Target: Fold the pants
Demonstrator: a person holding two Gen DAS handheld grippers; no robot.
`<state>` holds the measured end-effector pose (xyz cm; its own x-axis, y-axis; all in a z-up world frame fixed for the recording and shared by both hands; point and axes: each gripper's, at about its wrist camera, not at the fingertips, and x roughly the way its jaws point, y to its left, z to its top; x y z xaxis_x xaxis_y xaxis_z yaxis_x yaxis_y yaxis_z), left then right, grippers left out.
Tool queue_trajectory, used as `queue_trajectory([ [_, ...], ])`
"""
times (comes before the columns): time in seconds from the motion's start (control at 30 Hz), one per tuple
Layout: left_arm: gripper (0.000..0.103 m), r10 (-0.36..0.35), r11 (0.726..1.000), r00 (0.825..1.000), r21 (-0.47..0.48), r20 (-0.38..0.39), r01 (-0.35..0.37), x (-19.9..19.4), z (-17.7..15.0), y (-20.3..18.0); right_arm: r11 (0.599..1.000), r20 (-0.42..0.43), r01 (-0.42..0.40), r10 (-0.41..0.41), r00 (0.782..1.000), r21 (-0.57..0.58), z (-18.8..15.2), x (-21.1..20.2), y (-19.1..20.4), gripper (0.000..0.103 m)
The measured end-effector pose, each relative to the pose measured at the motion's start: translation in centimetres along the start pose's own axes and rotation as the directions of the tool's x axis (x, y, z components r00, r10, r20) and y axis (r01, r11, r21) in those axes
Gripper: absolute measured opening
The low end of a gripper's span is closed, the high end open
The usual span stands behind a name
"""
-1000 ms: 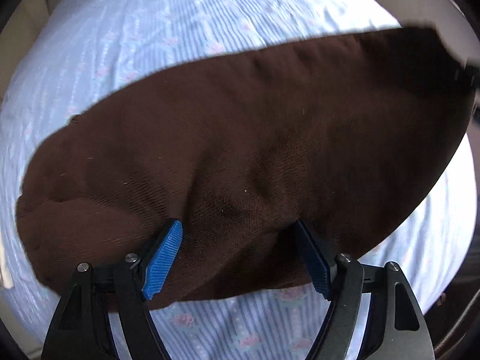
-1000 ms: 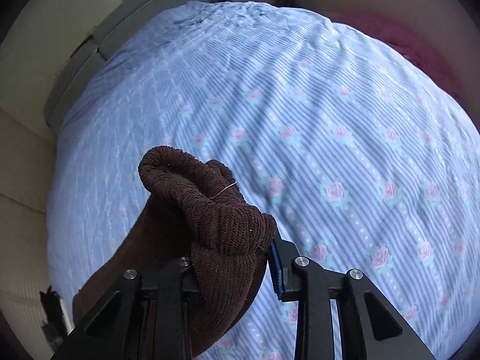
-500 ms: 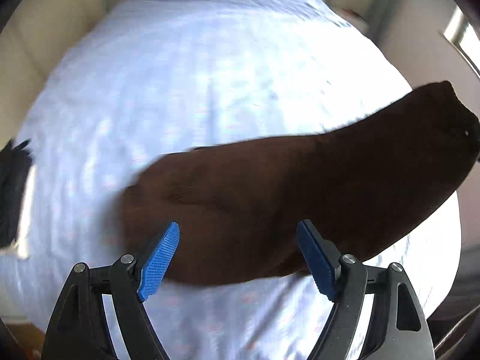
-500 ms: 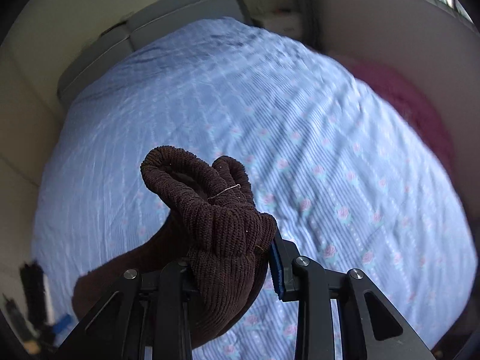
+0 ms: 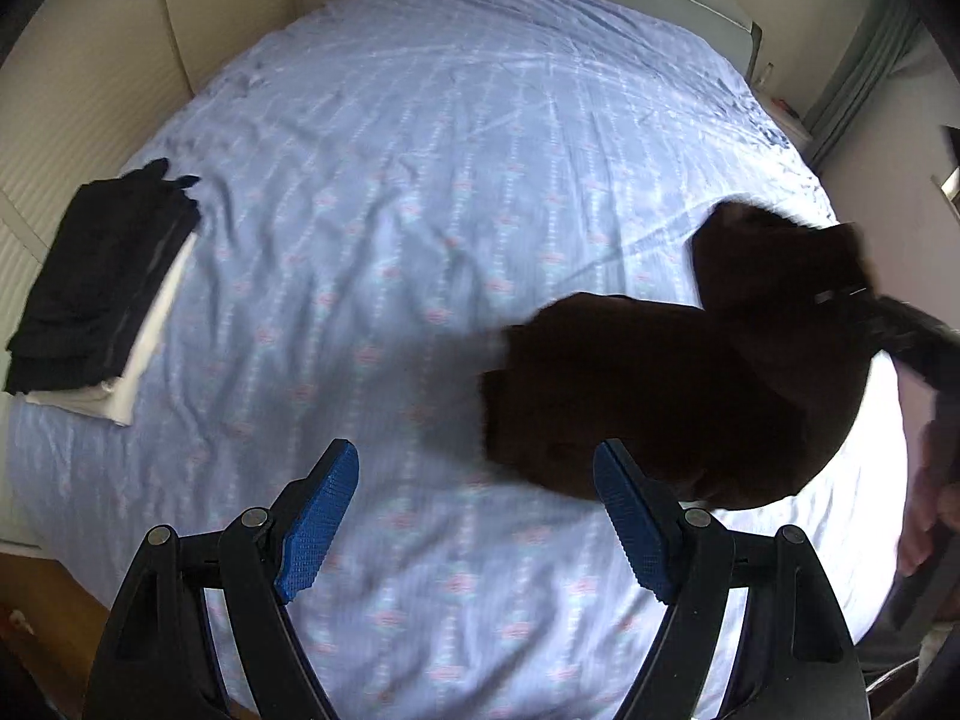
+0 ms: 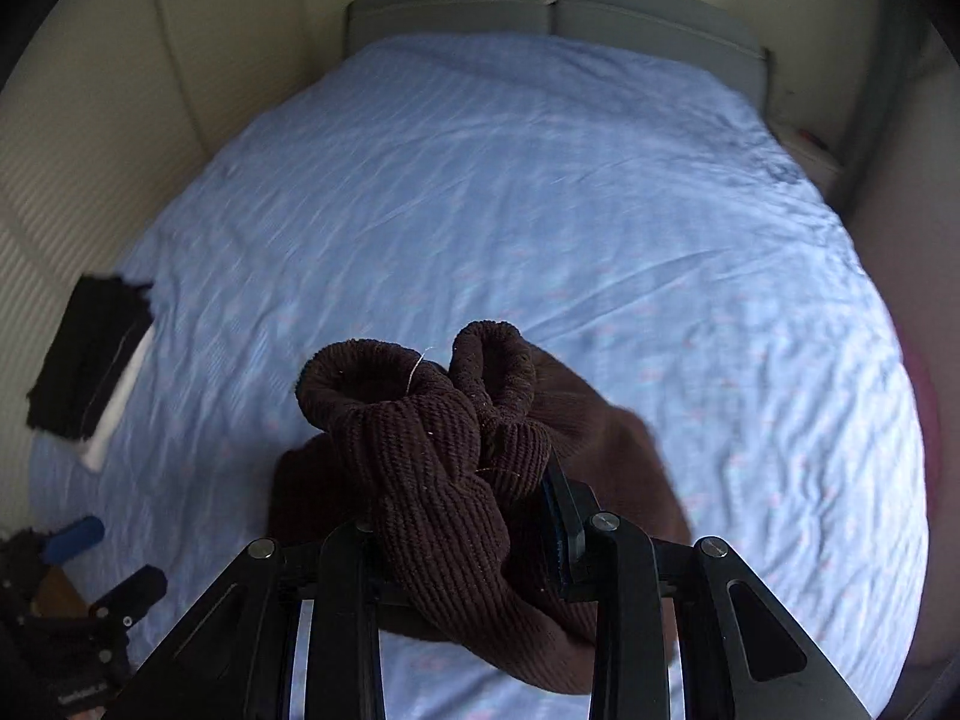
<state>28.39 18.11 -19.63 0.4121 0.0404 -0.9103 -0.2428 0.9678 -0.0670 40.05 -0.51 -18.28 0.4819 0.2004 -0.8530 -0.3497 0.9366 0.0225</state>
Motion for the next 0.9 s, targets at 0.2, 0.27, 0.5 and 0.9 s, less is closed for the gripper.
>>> queue_trajectory([
  [0.2, 0.080, 0.031, 0.999, 0.999, -0.014, -0.015, -0.031, 0.0, 0.0, 5.0, 0.992, -0.169, 0.028, -0.049, 0.984, -0.124, -1.8, 6.3, 7.1, 0.039],
  [0.27, 0.080, 0.039, 0.999, 0.999, -0.022, -0.023, -0.039, 0.2, 0.0, 6.3, 0.988, -0.203, 0.049, -0.078, 0.976, -0.145, -2.5, 7.2, 8.5, 0.045],
  [0.5, 0.081, 0.048, 0.998, 0.998, -0.049, -0.030, -0.050, 0.7, 0.5, 9.3, 0.985, -0.265, -0.056, 0.011, 0.964, -0.163, -3.5, 5.5, 11.2, 0.095],
  [0.9, 0.082, -0.094, 0.993, 0.996, 0.071, -0.006, 0.094, -0.3, 1.8, 4.1, 0.998, -0.129, -0.055, 0.060, 0.990, 0.041, -4.4, -3.9, 2.2, 0.095],
])
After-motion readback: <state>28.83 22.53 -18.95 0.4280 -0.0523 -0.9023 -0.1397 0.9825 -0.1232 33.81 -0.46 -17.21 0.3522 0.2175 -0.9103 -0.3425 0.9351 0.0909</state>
